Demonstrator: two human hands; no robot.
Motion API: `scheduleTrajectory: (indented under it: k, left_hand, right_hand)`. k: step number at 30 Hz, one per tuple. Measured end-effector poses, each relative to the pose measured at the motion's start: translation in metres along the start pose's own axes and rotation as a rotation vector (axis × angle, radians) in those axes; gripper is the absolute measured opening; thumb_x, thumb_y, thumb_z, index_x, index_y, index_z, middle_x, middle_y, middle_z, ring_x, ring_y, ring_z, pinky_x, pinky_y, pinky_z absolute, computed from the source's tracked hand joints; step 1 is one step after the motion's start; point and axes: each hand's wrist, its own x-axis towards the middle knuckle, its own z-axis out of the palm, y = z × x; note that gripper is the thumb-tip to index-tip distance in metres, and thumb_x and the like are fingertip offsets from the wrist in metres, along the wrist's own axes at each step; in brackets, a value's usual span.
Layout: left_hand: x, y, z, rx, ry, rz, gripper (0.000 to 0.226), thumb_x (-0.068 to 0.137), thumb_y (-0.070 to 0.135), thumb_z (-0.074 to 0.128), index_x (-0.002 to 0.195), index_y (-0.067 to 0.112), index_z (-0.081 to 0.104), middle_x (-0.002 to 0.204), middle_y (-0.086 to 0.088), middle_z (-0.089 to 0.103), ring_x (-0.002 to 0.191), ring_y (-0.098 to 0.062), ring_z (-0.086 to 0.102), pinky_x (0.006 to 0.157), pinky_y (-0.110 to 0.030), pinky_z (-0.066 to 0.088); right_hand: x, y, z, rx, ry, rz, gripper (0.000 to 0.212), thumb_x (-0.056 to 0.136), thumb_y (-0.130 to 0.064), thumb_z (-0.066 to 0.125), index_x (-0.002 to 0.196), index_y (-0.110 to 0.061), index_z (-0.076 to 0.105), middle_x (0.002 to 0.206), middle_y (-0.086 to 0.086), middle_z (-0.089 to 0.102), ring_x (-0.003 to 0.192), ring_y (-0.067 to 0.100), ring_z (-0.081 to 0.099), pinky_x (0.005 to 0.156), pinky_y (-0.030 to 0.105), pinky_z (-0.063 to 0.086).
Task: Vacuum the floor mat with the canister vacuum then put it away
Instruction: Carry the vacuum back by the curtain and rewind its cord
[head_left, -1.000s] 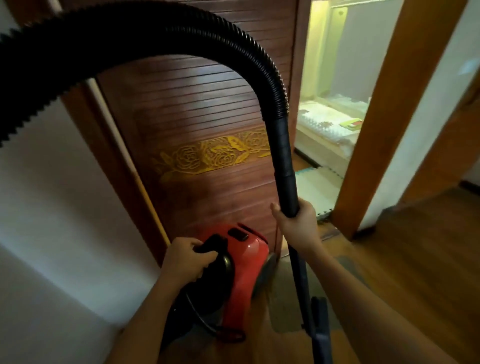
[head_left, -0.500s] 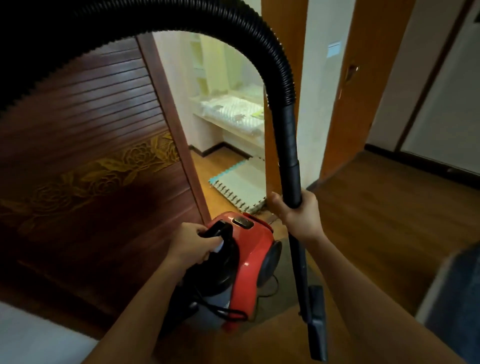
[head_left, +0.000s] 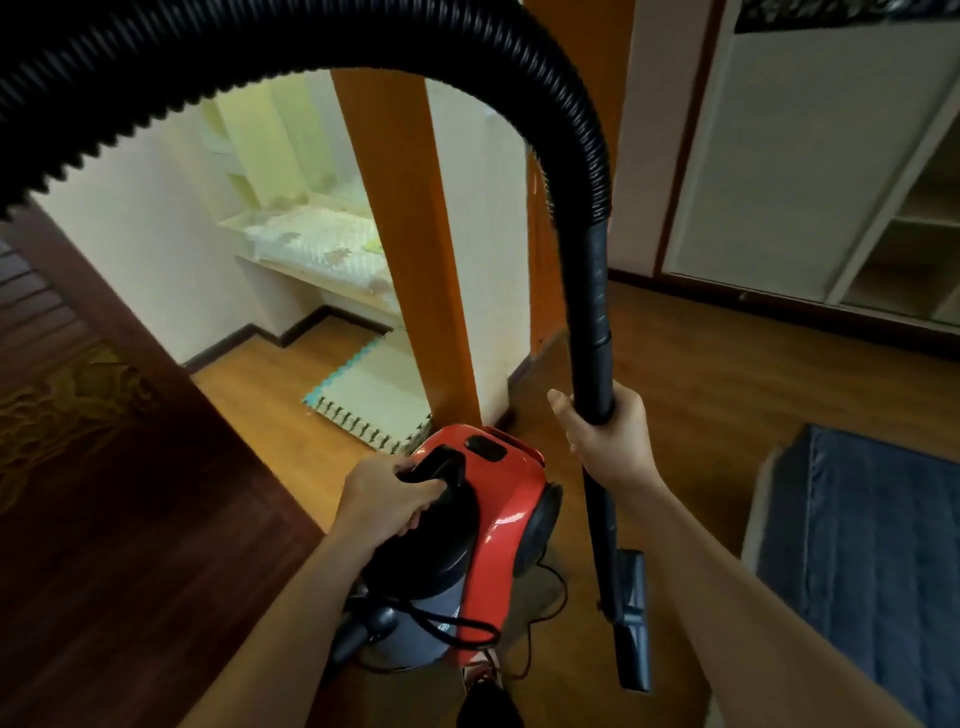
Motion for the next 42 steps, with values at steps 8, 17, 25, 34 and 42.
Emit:
scheduleTrajectory:
  k: [8, 17, 25, 34, 42]
  left_hand:
    - [0.128, 0.045, 0.039, 0.018, -0.12, 0.104, 0.028, 0.078, 0.021, 0.077, 0.056, 0.009, 0.065, 0.046, -0.009, 0.063, 0.037, -0.016, 0.054, 0.046, -0.027, 0.045]
    - [0.293, 0.138, 0.06, 0.04, -0.245, 0.247, 0.029, 0.08, 0.023, 0.078, 0.062, 0.005, 0.067, 0.048, -0.008, 0.064, 0.037, -0.014, 0.055, 0.042, -0.021, 0.044]
    - [0.394, 0.225, 0.118, 0.065, -0.302, 0.281, 0.026, 0.077, 0.02, 0.078, 0.061, 0.003, 0.067, 0.048, -0.012, 0.065, 0.037, -0.018, 0.056, 0.043, -0.027, 0.047]
    - [0.479, 0.334, 0.237, 0.056, -0.358, 0.327, 0.031, 0.076, 0.021, 0.08, 0.056, 0.003, 0.065, 0.043, -0.01, 0.06, 0.038, -0.019, 0.054, 0.045, -0.026, 0.043]
    - [0.53, 0.435, 0.326, 0.005, -0.392, 0.318, 0.029, 0.08, 0.015, 0.079, 0.057, 0.008, 0.062, 0.045, -0.008, 0.058, 0.04, -0.019, 0.052, 0.043, -0.025, 0.039]
  right_hand:
    - [0.104, 0.041, -0.016, -0.07, 0.096, 0.043, 0.028, 0.093, -0.015, 0.071, 0.072, -0.009, 0.053, 0.057, 0.003, 0.053, 0.048, 0.018, 0.052, 0.048, 0.031, 0.046]
    - [0.256, 0.062, -0.028, -0.136, 0.239, 0.092, 0.028, 0.09, -0.017, 0.073, 0.07, -0.01, 0.054, 0.057, 0.001, 0.054, 0.05, 0.018, 0.052, 0.053, 0.036, 0.048]
    - [0.336, 0.089, -0.092, -0.175, 0.393, 0.132, 0.023, 0.09, -0.019, 0.074, 0.074, -0.013, 0.057, 0.062, 0.009, 0.058, 0.054, 0.025, 0.056, 0.056, 0.043, 0.055]
    - [0.433, 0.148, -0.221, -0.163, 0.494, 0.147, 0.021, 0.089, -0.012, 0.075, 0.077, -0.016, 0.058, 0.058, -0.008, 0.062, 0.052, 0.004, 0.06, 0.054, 0.018, 0.051]
    - [0.518, 0.174, -0.335, -0.175, 0.493, 0.114, 0.027, 0.087, -0.004, 0.073, 0.076, -0.02, 0.055, 0.059, -0.012, 0.061, 0.053, 0.004, 0.059, 0.055, 0.018, 0.049]
